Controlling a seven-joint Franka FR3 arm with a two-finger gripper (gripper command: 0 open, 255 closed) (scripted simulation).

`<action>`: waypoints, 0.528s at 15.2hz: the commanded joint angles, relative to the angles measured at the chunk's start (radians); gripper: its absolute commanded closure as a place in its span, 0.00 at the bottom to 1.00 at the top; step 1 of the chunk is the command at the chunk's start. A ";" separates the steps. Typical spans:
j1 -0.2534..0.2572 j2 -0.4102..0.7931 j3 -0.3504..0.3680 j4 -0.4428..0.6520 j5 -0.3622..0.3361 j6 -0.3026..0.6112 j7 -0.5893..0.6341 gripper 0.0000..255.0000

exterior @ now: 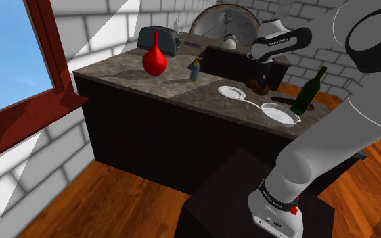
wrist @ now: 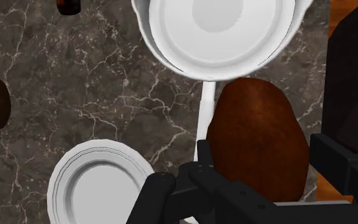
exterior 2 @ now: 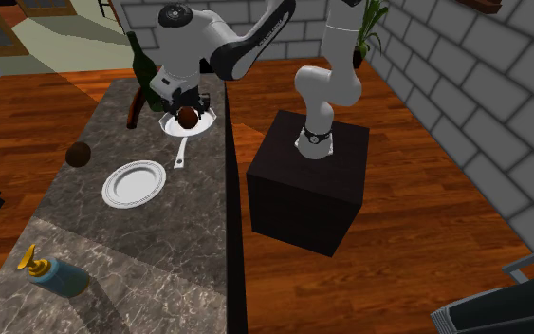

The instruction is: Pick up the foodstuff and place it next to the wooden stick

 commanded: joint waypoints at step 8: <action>-0.088 0.013 -0.149 0.011 -0.015 0.088 -0.213 1.00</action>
